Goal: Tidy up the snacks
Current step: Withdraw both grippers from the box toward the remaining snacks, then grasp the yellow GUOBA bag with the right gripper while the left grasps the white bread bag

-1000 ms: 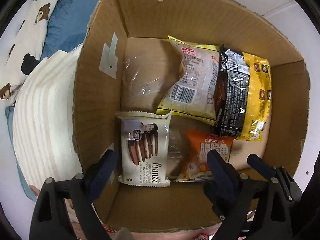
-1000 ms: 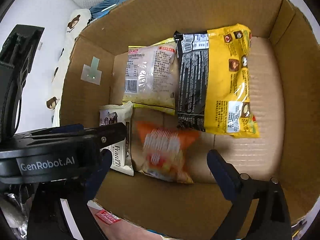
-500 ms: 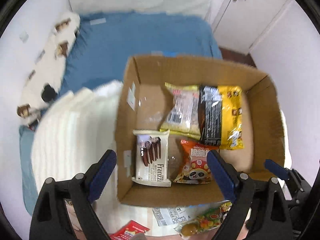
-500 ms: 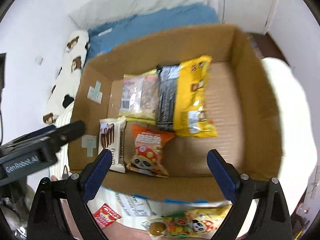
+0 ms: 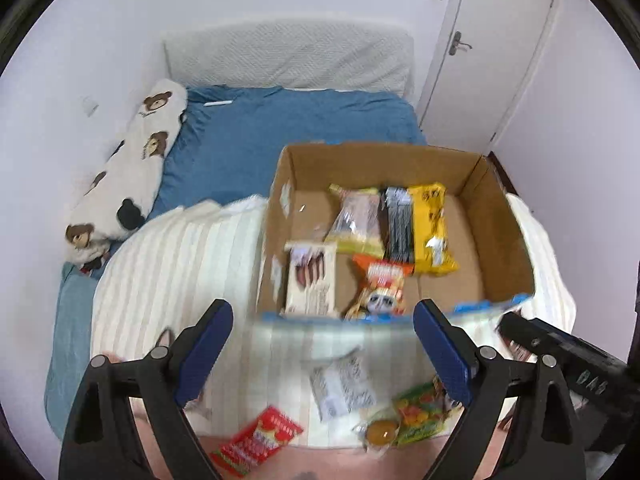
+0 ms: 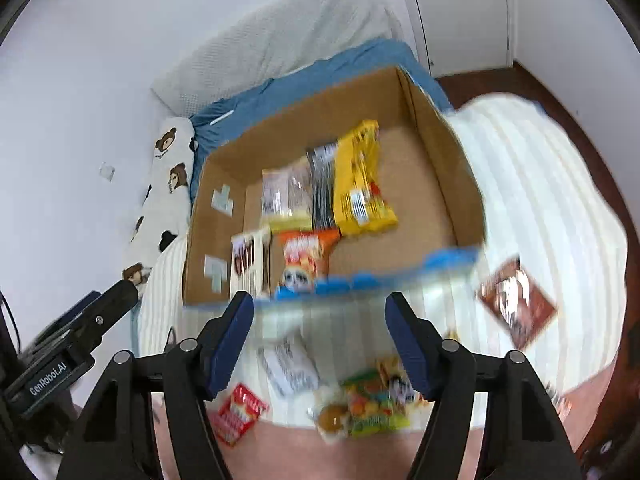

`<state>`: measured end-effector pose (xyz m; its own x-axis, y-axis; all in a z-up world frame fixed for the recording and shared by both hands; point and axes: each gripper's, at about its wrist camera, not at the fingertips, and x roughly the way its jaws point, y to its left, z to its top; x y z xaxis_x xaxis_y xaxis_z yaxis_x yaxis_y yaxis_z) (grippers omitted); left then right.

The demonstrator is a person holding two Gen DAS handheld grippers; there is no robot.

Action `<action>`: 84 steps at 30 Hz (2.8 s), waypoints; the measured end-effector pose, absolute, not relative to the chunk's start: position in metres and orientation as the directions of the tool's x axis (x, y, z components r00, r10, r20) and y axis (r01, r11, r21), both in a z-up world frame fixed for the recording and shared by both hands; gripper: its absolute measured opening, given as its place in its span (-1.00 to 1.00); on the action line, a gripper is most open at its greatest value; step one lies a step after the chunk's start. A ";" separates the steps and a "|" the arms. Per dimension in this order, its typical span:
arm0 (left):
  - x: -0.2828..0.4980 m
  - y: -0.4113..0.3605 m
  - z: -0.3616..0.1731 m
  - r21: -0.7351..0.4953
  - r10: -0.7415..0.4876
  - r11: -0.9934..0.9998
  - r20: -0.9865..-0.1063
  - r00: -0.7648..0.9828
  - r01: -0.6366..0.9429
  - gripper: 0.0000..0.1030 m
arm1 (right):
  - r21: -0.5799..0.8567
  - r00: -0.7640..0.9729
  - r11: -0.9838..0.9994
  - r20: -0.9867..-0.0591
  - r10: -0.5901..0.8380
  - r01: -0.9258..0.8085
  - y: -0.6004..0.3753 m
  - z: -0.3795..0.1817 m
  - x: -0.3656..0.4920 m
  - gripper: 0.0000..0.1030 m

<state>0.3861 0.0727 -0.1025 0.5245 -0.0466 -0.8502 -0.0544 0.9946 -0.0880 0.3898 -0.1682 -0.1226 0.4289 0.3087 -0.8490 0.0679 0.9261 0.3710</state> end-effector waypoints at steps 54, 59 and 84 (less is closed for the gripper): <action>0.400 0.026 -0.313 -0.148 -0.136 0.973 -0.988 0.079 -0.179 0.33 | -0.009 0.139 0.990 -0.990 -0.029 0.142 -0.162 -0.293 0.349 0.27; 0.375 0.017 -0.307 -0.101 -0.093 0.990 -0.993 0.077 -0.101 0.30 | -0.002 0.148 0.991 -0.989 -0.022 0.134 -0.159 -0.300 0.341 0.23; 0.310 0.025 -0.345 -0.047 -0.048 0.995 -0.999 0.000 -0.087 0.35 | 0.101 0.152 0.979 -0.986 0.074 0.178 -0.155 -0.331 0.279 0.46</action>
